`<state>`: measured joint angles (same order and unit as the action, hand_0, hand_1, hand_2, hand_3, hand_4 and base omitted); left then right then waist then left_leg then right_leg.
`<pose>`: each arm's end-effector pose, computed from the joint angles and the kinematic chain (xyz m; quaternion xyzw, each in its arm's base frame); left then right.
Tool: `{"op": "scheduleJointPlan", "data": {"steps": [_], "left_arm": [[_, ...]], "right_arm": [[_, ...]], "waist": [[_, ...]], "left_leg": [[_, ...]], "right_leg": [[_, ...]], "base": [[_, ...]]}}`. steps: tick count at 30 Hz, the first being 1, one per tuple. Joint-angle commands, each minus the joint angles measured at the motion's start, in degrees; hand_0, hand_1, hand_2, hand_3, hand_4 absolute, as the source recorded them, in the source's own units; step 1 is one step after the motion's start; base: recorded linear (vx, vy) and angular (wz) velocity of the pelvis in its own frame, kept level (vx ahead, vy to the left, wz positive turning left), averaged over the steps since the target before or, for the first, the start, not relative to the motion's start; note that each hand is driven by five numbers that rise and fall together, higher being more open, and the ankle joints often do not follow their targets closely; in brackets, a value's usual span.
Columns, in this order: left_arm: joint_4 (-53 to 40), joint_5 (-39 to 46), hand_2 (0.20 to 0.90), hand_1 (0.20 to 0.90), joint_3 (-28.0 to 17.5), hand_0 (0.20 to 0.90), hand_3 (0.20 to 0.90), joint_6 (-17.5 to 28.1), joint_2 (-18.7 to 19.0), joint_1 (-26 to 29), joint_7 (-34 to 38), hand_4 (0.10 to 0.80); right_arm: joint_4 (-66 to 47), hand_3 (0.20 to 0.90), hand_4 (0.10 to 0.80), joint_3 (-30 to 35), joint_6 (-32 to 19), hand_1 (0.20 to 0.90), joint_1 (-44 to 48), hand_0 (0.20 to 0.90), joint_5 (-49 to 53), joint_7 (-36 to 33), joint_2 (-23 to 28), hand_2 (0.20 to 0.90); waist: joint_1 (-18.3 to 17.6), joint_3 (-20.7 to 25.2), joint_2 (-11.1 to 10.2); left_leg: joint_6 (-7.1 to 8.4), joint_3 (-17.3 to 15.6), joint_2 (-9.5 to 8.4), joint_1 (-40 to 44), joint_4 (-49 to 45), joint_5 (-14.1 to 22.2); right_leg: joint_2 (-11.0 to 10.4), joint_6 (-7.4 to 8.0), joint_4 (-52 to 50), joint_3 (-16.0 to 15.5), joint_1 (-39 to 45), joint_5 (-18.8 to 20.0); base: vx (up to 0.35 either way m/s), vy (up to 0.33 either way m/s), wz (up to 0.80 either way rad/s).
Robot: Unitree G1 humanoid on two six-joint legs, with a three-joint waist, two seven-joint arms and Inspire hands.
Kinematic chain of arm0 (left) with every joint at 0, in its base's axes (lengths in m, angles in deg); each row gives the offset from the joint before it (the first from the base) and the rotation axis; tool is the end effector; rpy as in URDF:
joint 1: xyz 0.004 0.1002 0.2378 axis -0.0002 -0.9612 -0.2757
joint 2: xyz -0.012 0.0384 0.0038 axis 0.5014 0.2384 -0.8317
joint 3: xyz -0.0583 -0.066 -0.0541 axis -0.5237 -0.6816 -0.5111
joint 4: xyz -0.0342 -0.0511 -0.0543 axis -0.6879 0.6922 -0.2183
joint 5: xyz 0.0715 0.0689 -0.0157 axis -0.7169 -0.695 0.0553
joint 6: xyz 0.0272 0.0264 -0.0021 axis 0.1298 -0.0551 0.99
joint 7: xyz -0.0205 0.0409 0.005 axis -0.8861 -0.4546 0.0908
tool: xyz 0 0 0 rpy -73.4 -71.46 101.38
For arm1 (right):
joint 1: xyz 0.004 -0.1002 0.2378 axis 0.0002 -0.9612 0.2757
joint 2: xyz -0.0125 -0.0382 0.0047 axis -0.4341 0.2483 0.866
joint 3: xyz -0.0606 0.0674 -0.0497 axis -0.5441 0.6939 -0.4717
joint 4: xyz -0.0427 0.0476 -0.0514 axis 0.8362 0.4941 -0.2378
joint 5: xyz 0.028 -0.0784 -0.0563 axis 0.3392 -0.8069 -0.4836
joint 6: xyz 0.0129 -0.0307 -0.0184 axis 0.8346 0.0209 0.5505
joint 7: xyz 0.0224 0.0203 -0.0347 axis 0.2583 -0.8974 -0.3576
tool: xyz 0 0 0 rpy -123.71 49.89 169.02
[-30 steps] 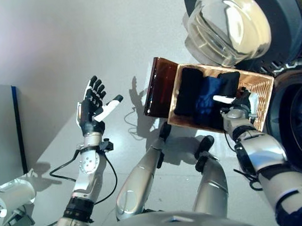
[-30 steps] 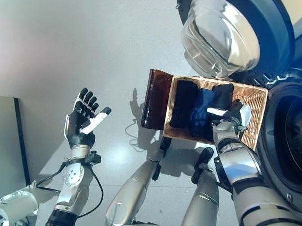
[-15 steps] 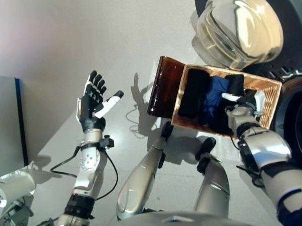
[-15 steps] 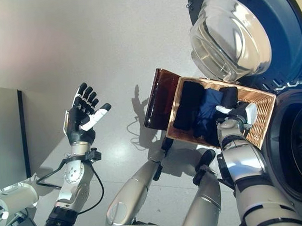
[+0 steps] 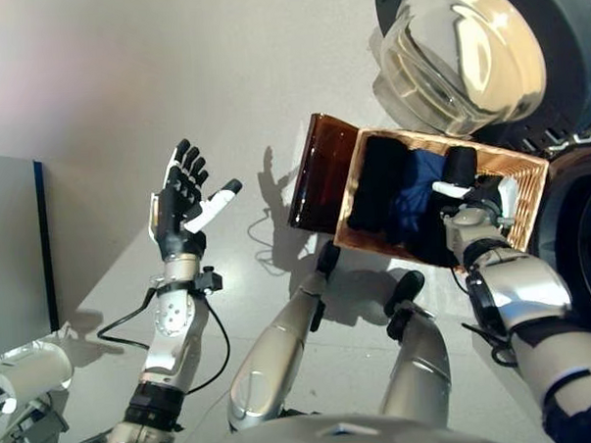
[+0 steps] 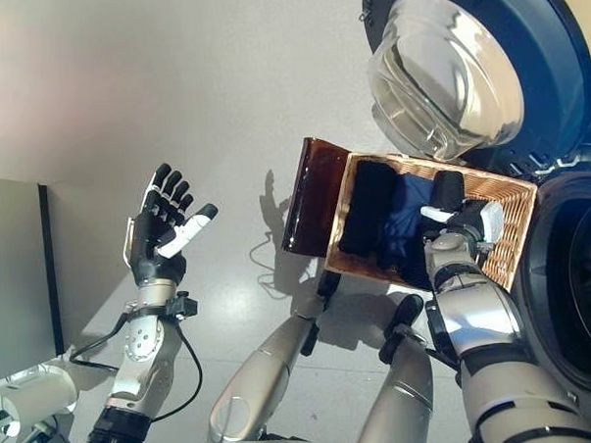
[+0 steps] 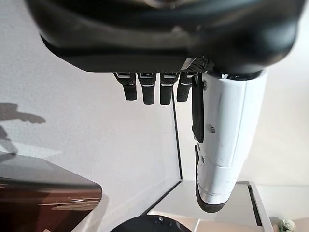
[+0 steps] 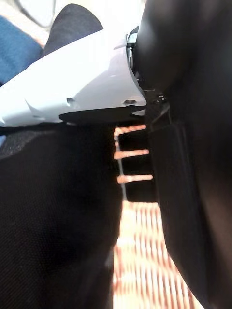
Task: Pick up the clothes and place them into the washing machine
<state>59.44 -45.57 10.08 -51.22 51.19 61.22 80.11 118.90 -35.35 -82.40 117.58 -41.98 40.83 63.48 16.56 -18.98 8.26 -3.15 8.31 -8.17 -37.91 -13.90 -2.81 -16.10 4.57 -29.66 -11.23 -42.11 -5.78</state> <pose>0.2036 0.1679 0.0489 -0.1103 -0.1217 0.0630 0.9844 0.3131 -0.2661 0.0652 -0.1951 0.2128 -0.3749 0.8810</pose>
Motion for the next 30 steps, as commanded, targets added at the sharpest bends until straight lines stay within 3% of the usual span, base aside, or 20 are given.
{"op": "scheduleJointPlan", "data": {"steps": [1, 5, 15, 30], "left_arm": [[-8.3, 1.0, 0.9, 0.9, -3.3, 0.9, 0.9, 5.9, 1.9, -3.7, -0.8, 0.8], [-7.5, 2.1, 0.9, 0.9, -3.4, 0.9, 0.9, 5.6, 2.3, -4.3, -2.1, 0.8], [-4.4, 2.7, 0.9, 0.9, -4.2, 0.9, 0.9, 5.6, 1.4, -6.4, -3.0, 0.8], [-4.3, 3.2, 0.9, 0.9, -5.4, 0.9, 0.9, 5.3, 0.0, -9.0, -4.3, 0.8]], "right_arm": [[-3.7, 0.2, 0.3, -0.5, -3.0, 0.2, -1.7, 0.2, 1.7, -1.9, 3.2, 0.2], [-6.3, 0.2, 0.3, 1.8, -5.3, 0.2, -3.7, 0.2, 4.9, -1.3, 3.1, 0.2], [-16.6, 0.2, 0.3, 6.8, -12.9, 0.2, -14.2, 0.2, 15.4, 2.6, -2.8, 0.2], [-12.8, 0.2, 0.3, 5.8, -12.5, 0.2, -14.4, 0.2, 14.1, 1.9, -4.4, 0.2]], "waist": [[-1.6, 3.7, 2.1], [-3.3, 4.1, 1.8], [-7.0, 5.7, 1.3], [-7.1, 6.8, 3.1]], "left_leg": [[2.35, -3.5, -1.17, -0.8, -1.0, 4.4], [2.06, -4.7, -0.42, 2.0, 1.2, 2.3], [2.19, -6.5, 1.13, 9.1, 6.7, 1.0], [2.07, -6.9, 1.41, 8.9, 7.1, 0.3]], "right_leg": [[1.0, -0.68, 6.2, 2.7, 7.3, 0.3], [1.6, -0.7, 9.9, 2.9, 10.1, 3.4], [2.7, 0.08, 16.5, 4.1, 15.5, 5.6], [3.1, -0.32, 15.5, 5.0, 13.7, 5.6]], "base": [[0.005, 0.003, -0.18], [-0.083, 0.032, -0.21], [-0.005, 0.011, -0.25], [-0.011, 0.004, -0.05]]}}
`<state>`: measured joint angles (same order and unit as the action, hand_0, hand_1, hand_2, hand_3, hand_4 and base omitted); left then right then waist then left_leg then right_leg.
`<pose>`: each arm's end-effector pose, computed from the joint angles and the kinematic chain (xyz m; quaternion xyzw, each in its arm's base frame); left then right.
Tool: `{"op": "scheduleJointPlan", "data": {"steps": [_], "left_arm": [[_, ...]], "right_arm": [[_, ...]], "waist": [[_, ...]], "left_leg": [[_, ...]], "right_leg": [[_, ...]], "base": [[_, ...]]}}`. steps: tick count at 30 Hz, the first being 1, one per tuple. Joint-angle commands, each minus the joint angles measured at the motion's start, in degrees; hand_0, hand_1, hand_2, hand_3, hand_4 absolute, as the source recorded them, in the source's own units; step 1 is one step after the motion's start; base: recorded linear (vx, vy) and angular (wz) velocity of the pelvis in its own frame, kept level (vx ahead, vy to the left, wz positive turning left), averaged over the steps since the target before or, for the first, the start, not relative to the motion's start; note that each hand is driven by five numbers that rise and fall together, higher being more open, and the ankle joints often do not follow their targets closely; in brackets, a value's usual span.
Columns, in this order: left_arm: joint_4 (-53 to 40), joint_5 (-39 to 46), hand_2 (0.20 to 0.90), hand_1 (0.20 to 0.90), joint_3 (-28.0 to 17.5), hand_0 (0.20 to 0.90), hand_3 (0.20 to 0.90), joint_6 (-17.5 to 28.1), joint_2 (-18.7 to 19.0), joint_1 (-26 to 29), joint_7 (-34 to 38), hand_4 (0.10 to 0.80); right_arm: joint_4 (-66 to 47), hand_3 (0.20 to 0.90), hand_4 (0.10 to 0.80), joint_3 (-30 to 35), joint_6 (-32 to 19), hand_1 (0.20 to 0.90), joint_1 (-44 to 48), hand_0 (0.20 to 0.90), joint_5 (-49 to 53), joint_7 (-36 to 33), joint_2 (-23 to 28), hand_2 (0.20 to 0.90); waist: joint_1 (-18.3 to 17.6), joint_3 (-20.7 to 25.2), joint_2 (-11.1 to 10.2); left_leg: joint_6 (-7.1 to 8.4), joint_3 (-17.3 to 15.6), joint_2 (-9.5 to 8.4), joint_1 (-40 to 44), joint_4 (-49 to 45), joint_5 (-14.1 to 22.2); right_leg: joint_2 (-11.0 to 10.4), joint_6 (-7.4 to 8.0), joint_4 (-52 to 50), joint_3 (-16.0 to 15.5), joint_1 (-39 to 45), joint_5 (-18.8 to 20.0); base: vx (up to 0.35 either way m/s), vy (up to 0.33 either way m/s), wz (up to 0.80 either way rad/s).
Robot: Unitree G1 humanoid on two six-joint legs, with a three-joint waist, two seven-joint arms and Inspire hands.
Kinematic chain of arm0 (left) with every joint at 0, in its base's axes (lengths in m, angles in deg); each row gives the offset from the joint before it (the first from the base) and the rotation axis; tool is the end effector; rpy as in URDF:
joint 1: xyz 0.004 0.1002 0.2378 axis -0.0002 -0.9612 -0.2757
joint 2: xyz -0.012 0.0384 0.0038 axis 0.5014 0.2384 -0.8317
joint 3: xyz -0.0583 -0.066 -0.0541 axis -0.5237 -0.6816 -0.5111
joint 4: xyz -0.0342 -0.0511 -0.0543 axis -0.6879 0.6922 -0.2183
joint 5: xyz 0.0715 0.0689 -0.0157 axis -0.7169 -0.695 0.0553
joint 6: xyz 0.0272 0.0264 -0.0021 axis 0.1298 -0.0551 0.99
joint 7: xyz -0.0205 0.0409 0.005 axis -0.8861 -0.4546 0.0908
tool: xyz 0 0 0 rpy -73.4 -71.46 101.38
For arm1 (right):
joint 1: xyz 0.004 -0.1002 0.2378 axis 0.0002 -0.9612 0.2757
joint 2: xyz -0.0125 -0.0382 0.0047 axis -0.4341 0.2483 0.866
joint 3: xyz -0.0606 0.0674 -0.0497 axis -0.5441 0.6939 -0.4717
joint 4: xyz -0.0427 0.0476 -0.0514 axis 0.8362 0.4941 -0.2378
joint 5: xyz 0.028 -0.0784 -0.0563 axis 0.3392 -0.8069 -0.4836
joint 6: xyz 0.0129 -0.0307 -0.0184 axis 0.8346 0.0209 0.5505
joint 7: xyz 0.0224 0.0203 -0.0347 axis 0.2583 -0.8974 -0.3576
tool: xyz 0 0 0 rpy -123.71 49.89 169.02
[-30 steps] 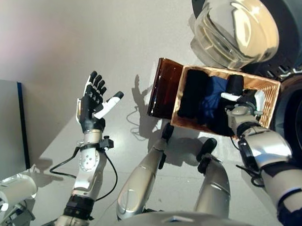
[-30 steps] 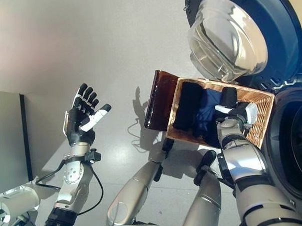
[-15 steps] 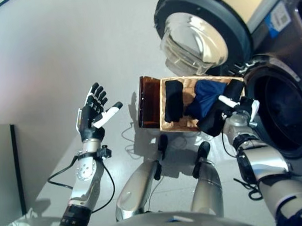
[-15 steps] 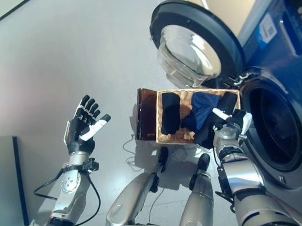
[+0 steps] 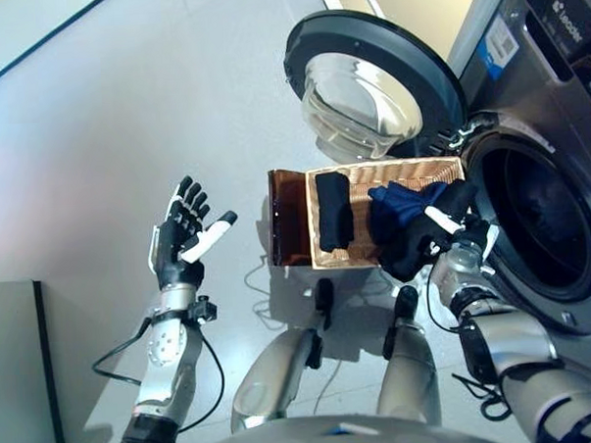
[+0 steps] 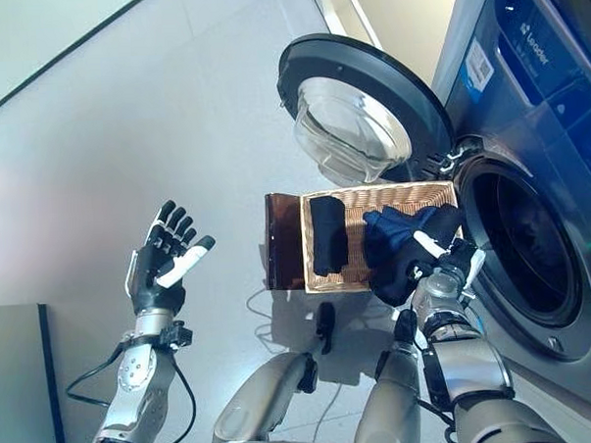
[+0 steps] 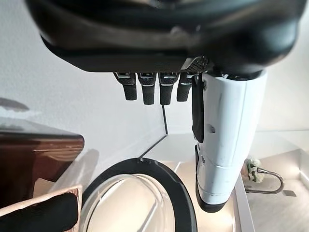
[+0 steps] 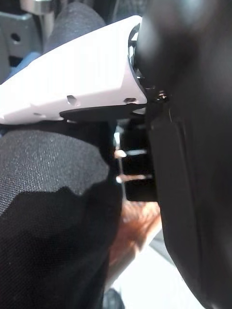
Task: Pick up the clothes and place them into the washing machine
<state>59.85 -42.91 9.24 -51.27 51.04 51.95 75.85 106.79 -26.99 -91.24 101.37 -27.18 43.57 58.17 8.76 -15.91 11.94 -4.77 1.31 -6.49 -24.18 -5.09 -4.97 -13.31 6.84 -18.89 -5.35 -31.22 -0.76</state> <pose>0.1689 0.1794 0.0196 -0.1213 -0.0468 0.0716 0.9889 0.2761 -0.2523 0.0091 0.0012 0.2057 -0.3872 0.8988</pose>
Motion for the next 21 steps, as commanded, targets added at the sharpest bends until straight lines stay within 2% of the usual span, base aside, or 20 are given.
{"op": "scheduleJointPlan", "data": {"steps": [1, 6, 7, 8, 10, 15, 21], "left_arm": [[-5.0, 0.5, 0.9, 0.9, -4.6, 0.9, 0.9, 5.3, 0.1, 0.2, 0.1, 0.8], [-5.1, 0.6, 0.9, 0.9, -5.0, 0.9, 0.9, 5.3, 0.2, 0.0, 0.0, 0.8], [-5.3, 0.7, 0.9, 0.9, -5.1, 0.9, 0.9, 5.2, 0.4, -0.1, 0.0, 0.8], [-5.4, 0.6, 0.9, 0.9, -4.9, 0.9, 0.9, 5.2, 0.2, -0.2, 0.0, 0.8], [-5.6, 0.5, 0.9, 0.9, -4.7, 0.9, 0.9, 5.1, 0.4, -0.2, -0.3, 0.8], [-5.4, 0.0, 0.9, 0.9, -5.5, 0.9, 0.9, 5.1, 0.6, 0.4, -0.3, 0.8], [-5.3, -0.3, 0.9, 0.9, -7.0, 0.9, 0.9, 4.8, 0.3, 0.8, -0.8, 0.8]], "right_arm": [[-0.4, 0.2, 0.3, -2.5, -3.7, 0.2, 1.8, 0.2, -0.8, -1.0, 0.9, 0.2], [0.5, 0.2, 0.3, -2.8, -3.3, 0.2, 2.8, 0.2, -1.3, -1.3, 1.1, 0.2], [1.4, 0.296, 0.369, -3.2, -2.8, 0.296, 3.7, 0.296, -1.7, -1.6, 1.4, 0.296], [1.7, 0.9, 0.8, -3.3, -2.3, 0.9, 3.8, 0.9, -2.1, -1.2, 1.3, 0.9], [3.3, 0.9, 0.8, -4.7, -1.3, 0.9, 4.8, 0.9, -3.5, -1.0, 2.0, 0.9], [1.7, 0.9, 0.8, -12.2, 1.5, 0.9, 5.8, 0.9, -15.0, -0.4, 2.9, 0.9], [-0.8, 0.9, 0.8, -13.6, 0.8, 0.9, 4.9, 0.9, -14.1, 2.6, 2.8, 0.9]], "waist": [[0.8, 3.8, -0.6], [1.3, 3.7, -0.5], [1.6, 3.5, -0.5], [1.9, 3.4, -0.5], [2.3, 3.3, -0.5], [2.4, 2.5, -1.7], [1.8, 2.2, -3.8]], "left_leg": [[3.7, 0.1, -0.3, -4.9, -1.7, 2.4], [3.75, 0.3, -0.35, -5.4, -1.8, 2.4], [3.75, 0.4, -0.43, -5.6, -2.0, 2.4], [3.77, 0.5, -0.49, -5.6, -2.1, 2.4], [3.75, 0.6, -0.53, -5.8, -2.3, 2.3], [3.87, 0.7, -0.39, -6.4, -3.0, 2.2], [3.87, 0.5, -0.01, -6.7, -3.4, 2.4]], "right_leg": [[0.3, -2.61, 4.6, -0.9, 2.7, 0.6], [0.1, -2.6, 4.3, -1.0, 2.5, 0.4], [0.1, -2.61, 4.1, -1.0, 2.4, 0.4], [0.0, -2.6, 4.0, -1.2, 2.4, 0.4], [-0.1, -2.61, 3.9, -1.3, 2.5, 0.4], [0.1, -2.76, 3.3, -1.5, 2.2, 0.4], [0.5, -2.91, 3.2, -1.3, 1.9, 0.5]], "base": [[0.0, 0.0, 0.0], [0.0, 0.0, 0.0], [0.0, 0.0, 0.0], [0.0, 0.0, 0.0], [0.0, 0.0, 0.0], [0.0, -0.021, 0.07], [0.008, -0.022, 0.07]]}}
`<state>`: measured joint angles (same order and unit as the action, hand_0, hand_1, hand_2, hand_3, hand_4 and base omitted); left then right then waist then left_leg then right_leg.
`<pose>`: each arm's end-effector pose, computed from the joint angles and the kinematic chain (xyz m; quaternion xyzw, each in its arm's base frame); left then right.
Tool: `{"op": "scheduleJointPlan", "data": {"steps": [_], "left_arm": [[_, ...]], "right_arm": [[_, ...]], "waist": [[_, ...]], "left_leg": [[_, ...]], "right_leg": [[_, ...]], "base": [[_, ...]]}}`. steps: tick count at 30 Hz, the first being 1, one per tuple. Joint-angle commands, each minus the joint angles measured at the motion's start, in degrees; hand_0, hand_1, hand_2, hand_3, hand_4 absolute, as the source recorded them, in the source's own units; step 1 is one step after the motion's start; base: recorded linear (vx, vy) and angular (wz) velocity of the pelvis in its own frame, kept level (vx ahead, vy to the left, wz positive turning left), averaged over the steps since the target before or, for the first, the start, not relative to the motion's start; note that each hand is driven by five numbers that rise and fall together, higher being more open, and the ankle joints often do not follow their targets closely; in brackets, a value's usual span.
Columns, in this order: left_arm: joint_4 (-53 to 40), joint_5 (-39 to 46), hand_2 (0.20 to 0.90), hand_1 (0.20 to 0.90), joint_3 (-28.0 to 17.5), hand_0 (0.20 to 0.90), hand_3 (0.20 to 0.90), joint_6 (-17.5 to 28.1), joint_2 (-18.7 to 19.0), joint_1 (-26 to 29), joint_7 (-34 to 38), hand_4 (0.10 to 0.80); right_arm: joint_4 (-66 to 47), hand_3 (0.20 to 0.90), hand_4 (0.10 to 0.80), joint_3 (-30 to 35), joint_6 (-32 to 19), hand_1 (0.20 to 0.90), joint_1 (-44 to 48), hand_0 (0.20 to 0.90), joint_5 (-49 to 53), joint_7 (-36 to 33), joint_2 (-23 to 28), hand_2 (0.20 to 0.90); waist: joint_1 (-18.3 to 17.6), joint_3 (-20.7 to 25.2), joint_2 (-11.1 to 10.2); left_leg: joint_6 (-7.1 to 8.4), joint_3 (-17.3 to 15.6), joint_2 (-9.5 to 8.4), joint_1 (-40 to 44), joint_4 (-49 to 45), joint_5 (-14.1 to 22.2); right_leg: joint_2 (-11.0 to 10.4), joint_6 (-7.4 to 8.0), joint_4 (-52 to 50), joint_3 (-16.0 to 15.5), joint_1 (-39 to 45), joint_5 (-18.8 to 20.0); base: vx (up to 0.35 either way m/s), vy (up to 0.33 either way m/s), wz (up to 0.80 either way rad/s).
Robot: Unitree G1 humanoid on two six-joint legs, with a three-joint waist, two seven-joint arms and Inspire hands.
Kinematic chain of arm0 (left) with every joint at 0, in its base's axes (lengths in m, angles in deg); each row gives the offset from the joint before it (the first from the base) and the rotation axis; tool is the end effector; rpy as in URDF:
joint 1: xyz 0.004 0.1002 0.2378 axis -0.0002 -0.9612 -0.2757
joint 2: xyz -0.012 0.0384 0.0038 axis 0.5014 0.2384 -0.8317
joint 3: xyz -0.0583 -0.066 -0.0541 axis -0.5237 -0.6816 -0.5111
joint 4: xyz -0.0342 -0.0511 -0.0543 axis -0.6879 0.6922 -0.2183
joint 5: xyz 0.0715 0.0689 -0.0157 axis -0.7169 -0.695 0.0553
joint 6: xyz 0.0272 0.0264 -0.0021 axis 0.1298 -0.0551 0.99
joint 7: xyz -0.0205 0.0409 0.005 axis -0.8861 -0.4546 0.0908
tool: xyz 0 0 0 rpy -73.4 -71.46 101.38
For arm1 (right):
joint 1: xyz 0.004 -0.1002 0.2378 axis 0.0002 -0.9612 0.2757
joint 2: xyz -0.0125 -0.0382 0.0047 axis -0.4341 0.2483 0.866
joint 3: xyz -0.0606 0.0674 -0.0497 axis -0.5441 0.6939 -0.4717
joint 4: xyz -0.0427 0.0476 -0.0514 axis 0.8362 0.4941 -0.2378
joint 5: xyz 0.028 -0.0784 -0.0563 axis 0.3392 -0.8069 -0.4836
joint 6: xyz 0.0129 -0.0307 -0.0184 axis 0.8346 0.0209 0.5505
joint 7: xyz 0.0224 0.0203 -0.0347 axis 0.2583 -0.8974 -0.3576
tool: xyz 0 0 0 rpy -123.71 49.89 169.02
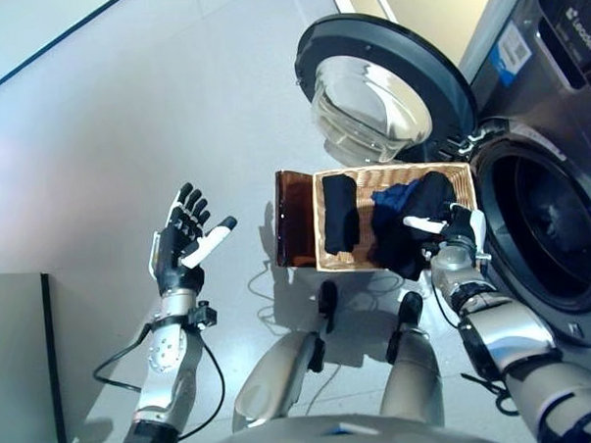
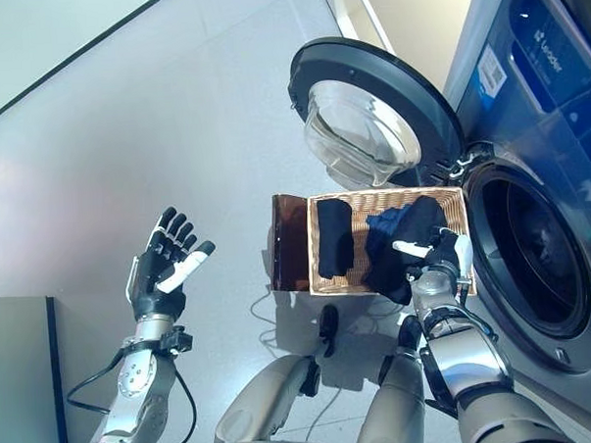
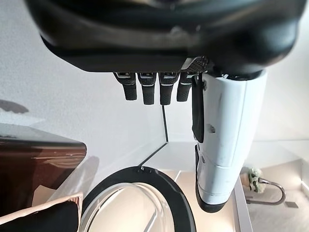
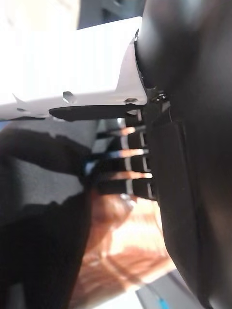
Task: Pick up the clothes and place them into the washing machine
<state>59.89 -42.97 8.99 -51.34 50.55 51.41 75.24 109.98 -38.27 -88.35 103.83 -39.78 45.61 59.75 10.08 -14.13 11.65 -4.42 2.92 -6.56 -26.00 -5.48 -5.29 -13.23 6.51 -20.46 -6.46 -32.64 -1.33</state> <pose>0.1668 0.1790 0.0179 -0.1239 -0.0430 0.0708 0.9888 0.2799 -0.2503 0.0109 -0.1871 0.2230 -0.2889 0.9120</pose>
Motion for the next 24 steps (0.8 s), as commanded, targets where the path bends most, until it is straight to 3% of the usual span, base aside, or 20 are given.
{"op": "scheduleJointPlan", "data": {"steps": [1, 7, 14, 19, 24], "left_arm": [[-5.0, -0.1, 0.9, 0.9, -7.0, 0.9, 0.9, 4.7, 0.7, 1.4, -0.3, 0.8], [-5.2, 0.0, 0.9, 0.9, -9.0, 0.9, 0.9, 4.2, 0.6, 1.2, -1.0, 0.8], [-4.3, 0.2, 0.9, 0.9, -11.9, 0.9, 0.9, 3.6, 1.1, 0.2, -2.2, 0.8], [-3.9, 1.3, 0.9, 0.9, -12.6, 0.9, 0.9, 3.1, 1.3, -1.2, -4.4, 0.8], [-4.4, 1.1, 0.9, 0.9, -12.3, 0.9, 0.9, 2.5, 2.2, -2.0, -6.4, 0.8]], "right_arm": [[-4.5, 0.9, 0.8, -3.0, -2.1, 0.9, 2.2, 0.9, -1.8, 1.3, 1.2, 0.9], [-8.9, 0.9, 0.8, -7.0, -1.7, 0.9, 0.8, 0.9, -6.0, 3.4, 1.5, 0.9], [-24.6, 0.9, 0.8, -10.2, -1.0, 0.9, -5.2, 0.9, -9.6, 8.0, 4.6, 0.9], [-46.8, 0.9, 0.8, -8.8, -2.2, 0.9, -16.6, 0.9, -10.5, 14.4, 10.9, 0.9], [-54.3, 0.9, 0.8, -9.3, -2.5, 0.9, -20.1, 0.9, -11.6, 19.7, 17.6, 0.9]], "waist": [[0.3, 0.4, -3.9], [-0.5, 0.2, -5.8], [-2.2, -0.1, -8.1], [-3.7, -0.3, -9.9], [-4.1, -0.1, -10.6]], "left_leg": [[3.55, -1.2, 0.14, -4.9, -3.1, 2.8], [3.57, -1.5, 0.62, -5.3, -3.6, 3.0], [3.73, -1.5, 1.31, -5.3, -3.8, 3.1], [3.92, -1.4, 1.91, -4.8, -4.0, 3.0], [4.05, -1.2, 2.07, -4.3, -4.1, 3.1]], "right_leg": [[0.5, -2.64, 4.8, -0.2, 3.2, 1.1], [1.2, -2.84, 4.7, 0.1, 2.7, 1.2], [1.9, -2.95, 4.8, 0.2, 2.6, 1.2], [2.4, -2.94, 5.1, 0.0, 3.4, 1.2], [2.4, -2.9, 5.2, -0.3, 4.1, 1.2]], "base": [[0.0, -0.011, 0.06], [-0.001, -0.005, -0.01], [-0.009, -0.014, -0.05], [-0.007, -0.012, -0.02], [-0.001, -0.016, -0.04]]}}
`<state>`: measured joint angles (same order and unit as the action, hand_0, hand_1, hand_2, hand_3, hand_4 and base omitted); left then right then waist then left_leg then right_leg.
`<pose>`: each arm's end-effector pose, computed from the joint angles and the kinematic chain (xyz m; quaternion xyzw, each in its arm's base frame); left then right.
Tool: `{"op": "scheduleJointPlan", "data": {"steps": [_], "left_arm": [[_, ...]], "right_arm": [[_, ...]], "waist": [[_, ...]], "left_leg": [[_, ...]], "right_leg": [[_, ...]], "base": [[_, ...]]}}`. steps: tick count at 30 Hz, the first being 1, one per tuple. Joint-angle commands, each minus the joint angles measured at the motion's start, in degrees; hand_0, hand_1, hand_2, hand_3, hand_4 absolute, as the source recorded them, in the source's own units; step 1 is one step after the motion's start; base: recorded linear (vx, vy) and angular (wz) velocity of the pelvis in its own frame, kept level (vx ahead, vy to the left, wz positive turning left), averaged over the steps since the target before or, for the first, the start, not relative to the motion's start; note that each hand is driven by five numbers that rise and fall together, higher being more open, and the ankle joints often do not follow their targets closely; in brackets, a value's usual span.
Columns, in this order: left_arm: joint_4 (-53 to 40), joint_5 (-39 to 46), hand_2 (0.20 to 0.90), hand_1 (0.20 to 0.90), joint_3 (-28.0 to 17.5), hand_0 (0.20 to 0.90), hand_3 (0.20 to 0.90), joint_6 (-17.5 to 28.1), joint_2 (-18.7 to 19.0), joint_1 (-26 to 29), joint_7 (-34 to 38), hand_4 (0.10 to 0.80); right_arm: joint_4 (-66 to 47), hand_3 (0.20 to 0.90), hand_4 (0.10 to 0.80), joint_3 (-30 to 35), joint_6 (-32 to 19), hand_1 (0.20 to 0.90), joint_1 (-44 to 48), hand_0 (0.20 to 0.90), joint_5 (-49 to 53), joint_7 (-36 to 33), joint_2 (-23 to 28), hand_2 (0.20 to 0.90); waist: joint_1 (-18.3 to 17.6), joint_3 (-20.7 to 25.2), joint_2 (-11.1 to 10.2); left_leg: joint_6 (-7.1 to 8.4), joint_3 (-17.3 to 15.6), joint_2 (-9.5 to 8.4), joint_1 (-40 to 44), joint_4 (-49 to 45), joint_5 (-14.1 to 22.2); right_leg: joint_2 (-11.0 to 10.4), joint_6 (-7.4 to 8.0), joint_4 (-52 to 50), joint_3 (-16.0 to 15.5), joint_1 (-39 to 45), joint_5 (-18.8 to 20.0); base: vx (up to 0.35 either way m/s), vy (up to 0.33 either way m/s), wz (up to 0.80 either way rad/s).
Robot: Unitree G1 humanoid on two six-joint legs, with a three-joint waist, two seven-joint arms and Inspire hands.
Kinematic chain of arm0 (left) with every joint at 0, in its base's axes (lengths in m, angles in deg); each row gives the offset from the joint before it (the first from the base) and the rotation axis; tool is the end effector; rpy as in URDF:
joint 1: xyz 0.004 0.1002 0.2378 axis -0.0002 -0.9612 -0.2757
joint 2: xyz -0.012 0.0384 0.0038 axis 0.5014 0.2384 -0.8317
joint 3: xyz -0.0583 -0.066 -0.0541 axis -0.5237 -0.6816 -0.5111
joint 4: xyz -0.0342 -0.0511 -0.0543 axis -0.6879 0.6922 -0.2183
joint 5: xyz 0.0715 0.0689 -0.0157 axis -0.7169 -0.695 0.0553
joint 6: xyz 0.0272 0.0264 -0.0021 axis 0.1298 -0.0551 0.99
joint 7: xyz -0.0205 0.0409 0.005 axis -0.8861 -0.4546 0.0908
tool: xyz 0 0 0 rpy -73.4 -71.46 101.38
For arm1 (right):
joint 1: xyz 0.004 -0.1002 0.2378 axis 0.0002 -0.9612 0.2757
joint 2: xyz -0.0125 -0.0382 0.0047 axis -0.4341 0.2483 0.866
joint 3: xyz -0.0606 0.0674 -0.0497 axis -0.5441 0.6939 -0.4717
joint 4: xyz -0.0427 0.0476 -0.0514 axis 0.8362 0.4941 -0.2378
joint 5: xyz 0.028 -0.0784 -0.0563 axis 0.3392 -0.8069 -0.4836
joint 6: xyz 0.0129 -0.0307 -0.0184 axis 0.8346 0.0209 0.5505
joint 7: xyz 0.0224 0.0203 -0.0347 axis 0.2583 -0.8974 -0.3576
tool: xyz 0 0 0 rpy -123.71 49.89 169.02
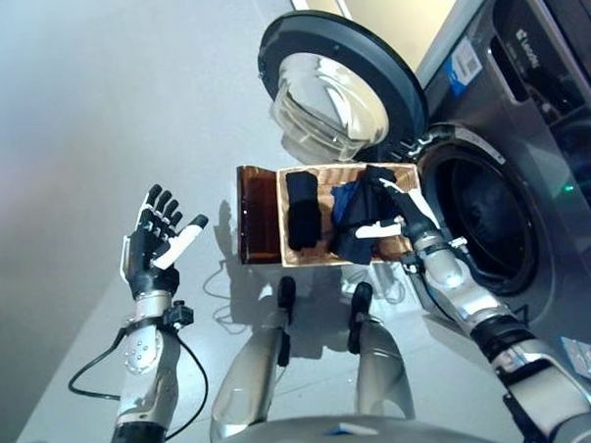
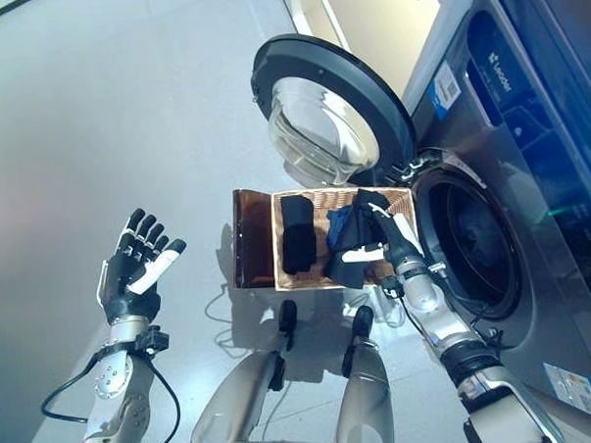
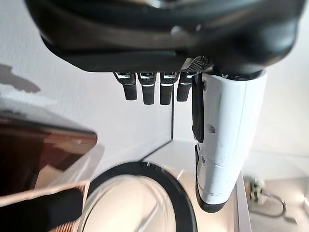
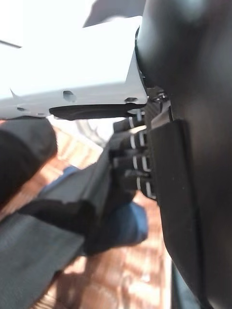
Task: Pick up the clothes and place them into the washing machine
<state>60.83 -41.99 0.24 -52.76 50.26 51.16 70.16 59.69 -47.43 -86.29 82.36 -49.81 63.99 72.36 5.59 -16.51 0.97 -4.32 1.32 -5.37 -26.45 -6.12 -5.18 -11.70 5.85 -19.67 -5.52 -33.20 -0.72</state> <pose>0.1661 0.2082 0.0199 -0.1170 -0.0531 0.1019 0.9865 0.2507 -0.2388 0.0417 -0.3156 0.0639 0.0335 0.9461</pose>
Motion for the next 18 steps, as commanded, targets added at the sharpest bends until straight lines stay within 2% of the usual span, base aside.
{"op": "scheduleJointPlan", "data": {"steps": [1, 7, 11, 13, 18], "left_arm": [[-5.5, -0.1, 0.9, 0.9, -3.4, 0.9, 0.9, 3.5, 2.9, -1.8, -2.1, 0.8], [-6.9, -0.4, 0.9, 0.9, -3.0, 0.9, 0.9, 3.4, 4.0, -2.1, -3.9, 0.8], [-6.6, -0.6, 0.9, 0.9, -3.2, 0.9, 0.9, 3.8, 4.3, -1.9, -3.7, 0.8], [-6.6, -1.2, 0.9, 0.9, -3.6, 0.9, 0.9, 3.9, 4.3, -2.0, -3.4, 0.8], [-6.5, -1.8, 0.9, 0.9, -3.5, 0.9, 0.9, 4.4, 3.7, -1.6, -3.0, 0.8]], "right_arm": [[-4.6, 0.9, 0.8, -1.5, -4.5, 0.9, 1.5, 0.9, -2.0, 3.5, 7.1, 0.9], [-9.3, 0.9, 0.8, -5.1, -6.1, 0.9, 1.9, 0.9, -1.2, 9.6, 14.2, 0.9], [-6.6, 0.9, 0.8, -6.5, -6.5, 0.9, 4.1, 0.9, -4.2, 8.6, 15.0, 0.9], [-7.9, 0.9, 0.8, -7.9, -7.1, 0.9, 5.5, 0.9, -9.2, 7.3, 15.8, 0.9], [-3.9, 0.9, 0.8, -6.9, -6.6, 0.9, 6.2, 0.9, -11.2, 5.0, 13.1, 0.9]], "waist": [[0.4, 2.4, -0.1], [0.6, 2.7, -0.8], [0.8, 2.5, -1.0], [0.8, 2.3, -1.0], [1.0, 2.2, -1.0]], "left_leg": [[4.0, 0.5, 0.96, -3.7, -3.5, 3.0], [4.3, 0.8, 1.32, -3.1, -3.3, 2.7], [4.45, 0.8, 1.64, -3.1, -3.0, 2.5], [4.46, 0.8, 1.81, -3.2, -2.9, 2.4], [4.6, 1.1, 2.08, -3.6, -2.9, 2.0]], "right_leg": [[0.9, -2.27, 4.4, -1.4, 4.9, 0.5], [1.1, -2.22, 4.6, -1.8, 5.3, 0.4], [1.4, -2.24, 4.9, -2.0, 5.2, 0.5], [1.5, -2.24, 4.9, -2.0, 4.9, 0.6], [1.6, -2.35, 4.8, -2.2, 4.5, 0.5]], "base": [[0.0, 0.0, 0.0], [-0.002, -0.017, -0.01], [0.0, 0.0, 0.0], [0.0, 0.0, 0.0], [0.0, 0.0, 0.0]]}}
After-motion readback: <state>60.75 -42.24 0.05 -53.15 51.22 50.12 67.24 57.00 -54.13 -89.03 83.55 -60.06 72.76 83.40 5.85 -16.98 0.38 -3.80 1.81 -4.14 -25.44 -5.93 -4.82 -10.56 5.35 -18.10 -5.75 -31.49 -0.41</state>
